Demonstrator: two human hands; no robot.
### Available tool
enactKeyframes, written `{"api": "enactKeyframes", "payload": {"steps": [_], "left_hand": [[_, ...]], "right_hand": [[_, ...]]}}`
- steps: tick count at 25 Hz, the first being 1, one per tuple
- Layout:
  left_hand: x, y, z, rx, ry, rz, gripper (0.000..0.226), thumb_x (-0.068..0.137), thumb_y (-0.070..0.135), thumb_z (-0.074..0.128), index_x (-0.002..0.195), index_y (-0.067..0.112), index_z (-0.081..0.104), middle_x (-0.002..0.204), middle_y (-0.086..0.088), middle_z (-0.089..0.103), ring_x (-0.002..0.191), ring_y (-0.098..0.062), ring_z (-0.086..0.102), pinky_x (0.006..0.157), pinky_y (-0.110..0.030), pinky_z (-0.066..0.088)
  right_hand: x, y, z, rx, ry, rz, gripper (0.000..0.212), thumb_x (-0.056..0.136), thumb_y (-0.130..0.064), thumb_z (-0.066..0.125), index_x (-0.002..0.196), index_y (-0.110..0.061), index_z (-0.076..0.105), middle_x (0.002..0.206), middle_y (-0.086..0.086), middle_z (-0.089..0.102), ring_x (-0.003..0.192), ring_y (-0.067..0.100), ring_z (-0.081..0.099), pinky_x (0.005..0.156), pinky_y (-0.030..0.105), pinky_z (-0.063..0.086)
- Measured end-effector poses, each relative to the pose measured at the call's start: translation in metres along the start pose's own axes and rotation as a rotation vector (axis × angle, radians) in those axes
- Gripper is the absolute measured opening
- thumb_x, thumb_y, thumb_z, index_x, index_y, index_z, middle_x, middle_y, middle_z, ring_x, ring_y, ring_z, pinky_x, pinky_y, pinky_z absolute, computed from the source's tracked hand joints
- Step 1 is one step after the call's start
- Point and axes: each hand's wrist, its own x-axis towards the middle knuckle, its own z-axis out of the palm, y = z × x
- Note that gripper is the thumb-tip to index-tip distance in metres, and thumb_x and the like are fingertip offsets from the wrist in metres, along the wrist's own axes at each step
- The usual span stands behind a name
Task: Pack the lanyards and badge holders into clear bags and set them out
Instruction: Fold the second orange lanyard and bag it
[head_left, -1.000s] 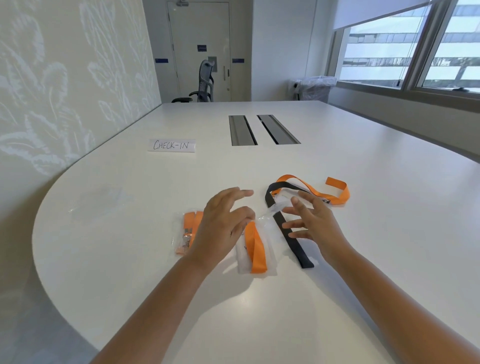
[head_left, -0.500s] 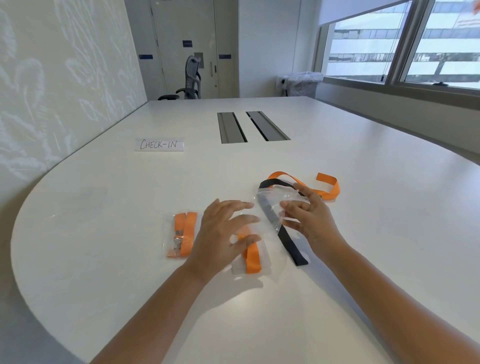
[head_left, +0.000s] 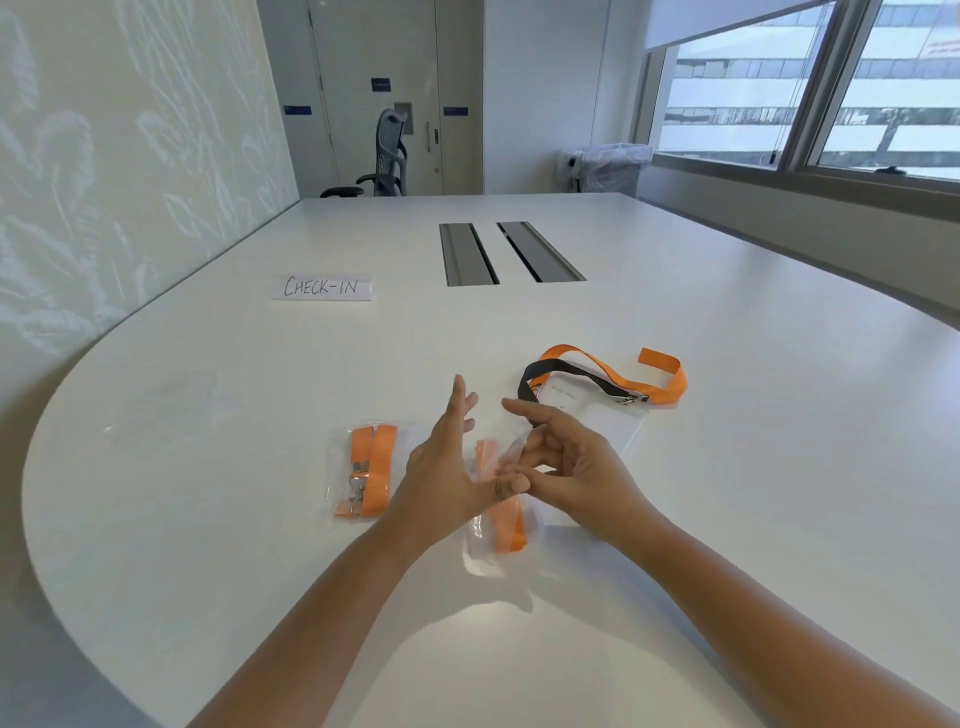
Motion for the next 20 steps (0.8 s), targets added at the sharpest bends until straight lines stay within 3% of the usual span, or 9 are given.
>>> {"api": "enactKeyframes", "payload": {"steps": [2, 5, 8, 11, 13, 14, 17, 20], "left_hand": [[0.001, 0.003, 0.001, -0.064, -0.024, -0.016, 0.130, 0.033, 0.095, 0.046, 0.133, 0.040, -0.017, 0.151, 0.008, 0.022, 0.132, -0.006, 0.031, 0.104, -0.025, 0.030], [0.001, 0.006, 0.000, -0.137, -0.061, -0.045, 0.142, 0.027, 0.097, 0.044, 0.141, 0.034, -0.013, 0.152, 0.006, 0.023, 0.135, -0.008, 0.030, 0.099, -0.020, 0.030], [-0.001, 0.006, -0.002, -0.119, -0.118, -0.061, 0.146, 0.025, 0.098, 0.040, 0.144, 0.031, -0.009, 0.152, 0.007, 0.023, 0.138, -0.009, 0.025, 0.098, -0.018, 0.027], [-0.001, 0.010, -0.003, -0.125, -0.118, -0.044, 0.140, 0.025, 0.099, 0.037, 0.144, 0.035, 0.000, 0.143, 0.017, 0.027, 0.127, 0.012, 0.025, 0.096, -0.009, 0.026], [-0.001, 0.012, -0.005, -0.140, -0.056, -0.012, 0.133, 0.028, 0.098, 0.037, 0.142, 0.037, 0.005, 0.132, 0.029, 0.024, 0.110, 0.030, 0.022, 0.087, 0.003, 0.027], [-0.001, 0.013, -0.006, -0.132, -0.025, -0.006, 0.128, 0.029, 0.098, 0.037, 0.139, 0.040, 0.006, 0.130, 0.033, 0.021, 0.109, 0.029, 0.023, 0.088, 0.002, 0.028], [-0.003, 0.014, -0.005, -0.124, 0.014, 0.008, 0.115, 0.032, 0.096, 0.042, 0.131, 0.050, 0.006, 0.136, 0.030, 0.020, 0.124, 0.006, 0.026, 0.097, -0.021, 0.030], [-0.005, 0.014, -0.002, -0.103, -0.013, 0.053, 0.109, 0.036, 0.094, 0.046, 0.128, 0.056, 0.003, 0.132, 0.040, 0.013, 0.126, 0.005, 0.023, 0.100, -0.027, 0.029]], "right_hand": [[-0.001, 0.000, 0.001, -0.071, -0.024, -0.016, 0.047, 0.080, -0.008, 0.070, 0.110, -0.040, 0.054, 0.079, -0.016, 0.066, 0.085, 0.008, 0.068, 0.078, 0.016, 0.052], [-0.004, -0.002, 0.001, -0.126, -0.037, -0.054, 0.037, 0.080, -0.011, 0.069, 0.100, -0.039, 0.054, 0.091, -0.015, 0.067, 0.087, 0.006, 0.068, 0.079, 0.019, 0.054], [-0.005, -0.005, 0.002, -0.175, -0.070, -0.123, 0.051, 0.079, -0.012, 0.068, 0.114, -0.043, 0.046, 0.093, -0.017, 0.064, 0.090, 0.006, 0.064, 0.080, 0.017, 0.052], [-0.004, -0.004, 0.003, -0.133, -0.087, -0.174, 0.083, 0.079, -0.006, 0.069, 0.137, -0.041, 0.021, 0.093, -0.023, 0.061, 0.095, 0.006, 0.062, 0.083, 0.014, 0.049], [-0.004, -0.003, 0.002, -0.052, -0.066, -0.166, 0.082, 0.081, -0.008, 0.067, 0.139, -0.041, 0.020, 0.099, -0.013, 0.065, 0.100, 0.013, 0.063, 0.086, 0.020, 0.051], [-0.004, -0.004, 0.002, -0.032, -0.041, -0.160, 0.074, 0.083, -0.009, 0.065, 0.136, -0.042, 0.026, 0.099, -0.010, 0.066, 0.100, 0.014, 0.064, 0.086, 0.021, 0.051], [-0.004, -0.005, 0.000, -0.196, 0.045, -0.220, 0.047, 0.087, -0.010, 0.062, 0.115, -0.045, 0.047, 0.092, -0.019, 0.067, 0.092, 0.004, 0.065, 0.080, 0.013, 0.050], [-0.004, -0.007, 0.002, -0.380, 0.035, -0.246, 0.040, 0.088, -0.016, 0.061, 0.110, -0.047, 0.049, 0.093, -0.029, 0.058, 0.089, -0.003, 0.061, 0.077, 0.008, 0.049]]}}
